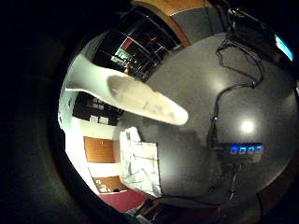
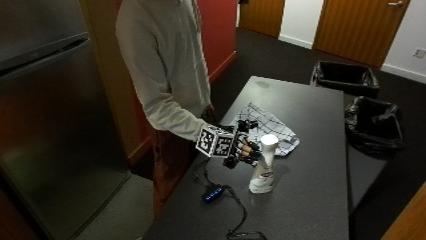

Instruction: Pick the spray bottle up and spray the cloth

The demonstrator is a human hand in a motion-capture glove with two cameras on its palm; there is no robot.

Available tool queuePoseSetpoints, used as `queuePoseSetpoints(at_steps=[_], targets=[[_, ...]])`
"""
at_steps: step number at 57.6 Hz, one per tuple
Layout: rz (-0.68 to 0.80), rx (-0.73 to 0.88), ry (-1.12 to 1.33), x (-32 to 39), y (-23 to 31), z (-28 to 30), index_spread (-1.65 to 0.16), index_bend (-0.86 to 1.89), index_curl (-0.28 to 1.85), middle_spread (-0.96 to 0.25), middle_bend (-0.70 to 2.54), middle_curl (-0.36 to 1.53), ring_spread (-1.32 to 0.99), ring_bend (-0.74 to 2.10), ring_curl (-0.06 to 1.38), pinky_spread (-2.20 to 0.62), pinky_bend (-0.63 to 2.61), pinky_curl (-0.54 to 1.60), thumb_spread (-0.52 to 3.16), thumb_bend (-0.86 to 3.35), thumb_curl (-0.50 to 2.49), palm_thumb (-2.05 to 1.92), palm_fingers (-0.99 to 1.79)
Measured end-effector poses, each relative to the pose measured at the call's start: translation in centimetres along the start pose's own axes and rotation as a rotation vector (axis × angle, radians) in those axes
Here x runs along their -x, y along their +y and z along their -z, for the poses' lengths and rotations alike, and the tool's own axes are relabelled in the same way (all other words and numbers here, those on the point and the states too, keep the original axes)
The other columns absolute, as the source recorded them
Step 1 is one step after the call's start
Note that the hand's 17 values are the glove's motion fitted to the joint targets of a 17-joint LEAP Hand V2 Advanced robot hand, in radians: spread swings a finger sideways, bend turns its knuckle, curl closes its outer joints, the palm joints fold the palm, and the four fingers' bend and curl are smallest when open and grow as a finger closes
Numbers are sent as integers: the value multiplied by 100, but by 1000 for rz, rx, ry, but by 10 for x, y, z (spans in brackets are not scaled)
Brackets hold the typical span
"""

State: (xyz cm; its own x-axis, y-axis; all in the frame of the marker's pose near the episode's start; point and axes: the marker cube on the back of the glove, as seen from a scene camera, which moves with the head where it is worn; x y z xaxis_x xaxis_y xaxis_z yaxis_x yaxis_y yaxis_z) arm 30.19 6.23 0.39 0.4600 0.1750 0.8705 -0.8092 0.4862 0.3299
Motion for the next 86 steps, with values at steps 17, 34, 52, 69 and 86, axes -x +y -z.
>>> queuePoseSetpoints(at_steps=[17, 34, 52, 69, 86], targets=[[-6, 15, -18, 1, -13, -13, -25, 13, 25, -4, 25, 33, -4, 38, 30, 13, 38, 35, 94, -3, 39, 64, 16], [-34, 18, -46, -5, -21, -23, -26, 13, 24, -5, 27, 35, -5, 36, 29, 12, 37, 35, 94, -3, 39, 65, 17], [-24, 24, -55, -2, -26, -26, -26, 13, 24, -5, 26, 35, -5, 35, 29, 11, 36, 35, 94, -3, 39, 65, 19], [-40, 26, -63, -5, -32, -28, -26, 13, 24, -5, 25, 36, -5, 35, 29, 11, 35, 35, 94, -3, 39, 65, 21], [-53, 30, -72, -6, -36, -31, -26, 13, 24, -5, 25, 36, -6, 34, 30, 11, 34, 35, 94, -3, 39, 65, 22]])
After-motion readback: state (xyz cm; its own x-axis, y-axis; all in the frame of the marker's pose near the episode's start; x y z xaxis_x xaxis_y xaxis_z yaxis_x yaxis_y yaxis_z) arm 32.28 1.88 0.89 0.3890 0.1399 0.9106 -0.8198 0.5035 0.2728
